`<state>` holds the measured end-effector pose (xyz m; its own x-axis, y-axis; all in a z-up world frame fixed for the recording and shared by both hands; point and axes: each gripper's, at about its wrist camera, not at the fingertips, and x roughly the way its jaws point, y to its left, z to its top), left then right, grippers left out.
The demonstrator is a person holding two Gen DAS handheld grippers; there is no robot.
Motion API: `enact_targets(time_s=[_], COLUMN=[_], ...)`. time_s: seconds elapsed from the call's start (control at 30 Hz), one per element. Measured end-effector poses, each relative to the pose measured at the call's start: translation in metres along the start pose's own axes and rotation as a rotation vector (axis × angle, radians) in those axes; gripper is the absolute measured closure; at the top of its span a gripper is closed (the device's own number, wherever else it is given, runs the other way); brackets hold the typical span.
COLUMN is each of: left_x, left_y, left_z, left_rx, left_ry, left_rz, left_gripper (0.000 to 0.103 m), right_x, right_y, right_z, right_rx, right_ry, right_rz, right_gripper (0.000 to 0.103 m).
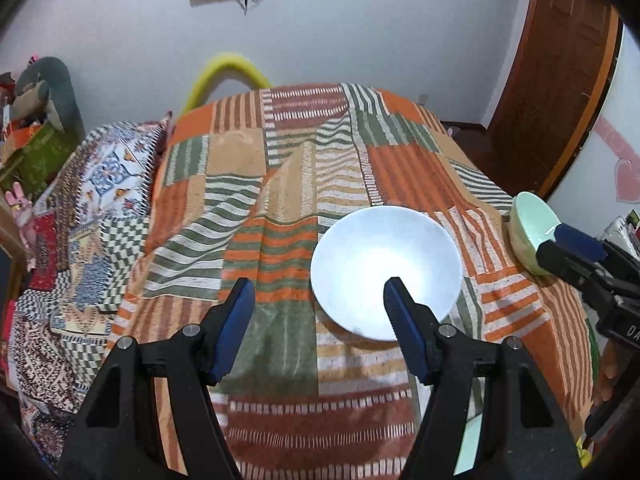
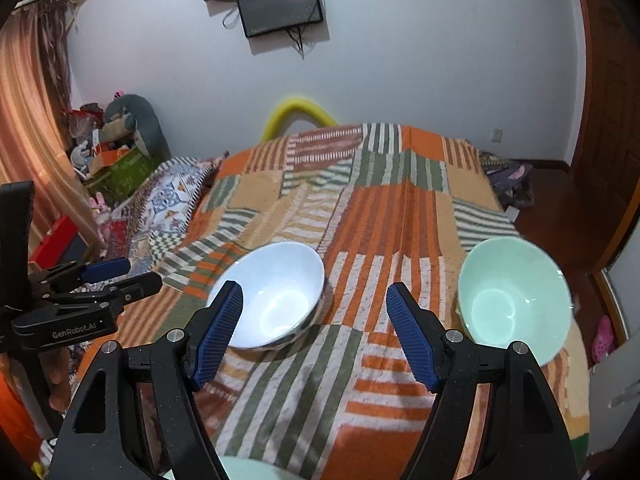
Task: Organize plates and bowls
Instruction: 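Move both grippers to the spotted white bowl and close them on its rim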
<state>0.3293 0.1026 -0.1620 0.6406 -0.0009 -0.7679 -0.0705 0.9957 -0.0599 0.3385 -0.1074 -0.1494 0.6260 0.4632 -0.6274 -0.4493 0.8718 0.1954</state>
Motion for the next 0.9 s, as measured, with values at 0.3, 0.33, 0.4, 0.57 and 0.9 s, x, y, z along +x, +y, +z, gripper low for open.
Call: enact_targets(time_s=[0.3,0.33,0.4,0.57,0.9], left_x=[0.06,0.066,0.075,0.093,0.108], left_y=[0.006,0.007,0.01,0.015,0.005], left_z=[0.004,0.003,0.001,-0.001,-0.004], left_rx=[-0.01,-0.016,-0.025,-0.043,-0.021], left_ry=[0.116,0.128,0.14,0.174,0.206], left_rz=[-0.025,-0.026,-0.024,-0.01,-0.012], left_gripper=[0.068,0.069,0.072,0.079,0.087], right_x=[0.047,0.05,0.056,0.073,0.1], right_y=[-0.011,-0.01,-0.008,-0.004,-0.004], right_z=[-0.005,-0.005,-0.006,-0.005,-0.015], right_rx=[0.007,0.004,-0.003,-0.002,0.001], right_ry=[0.117,0.124,0.139,0.181,0.281], right_rz=[0.047,0.048,0.055,0.081,0.11], right_gripper=[0.047,0.047,0.049,0.053,0.071])
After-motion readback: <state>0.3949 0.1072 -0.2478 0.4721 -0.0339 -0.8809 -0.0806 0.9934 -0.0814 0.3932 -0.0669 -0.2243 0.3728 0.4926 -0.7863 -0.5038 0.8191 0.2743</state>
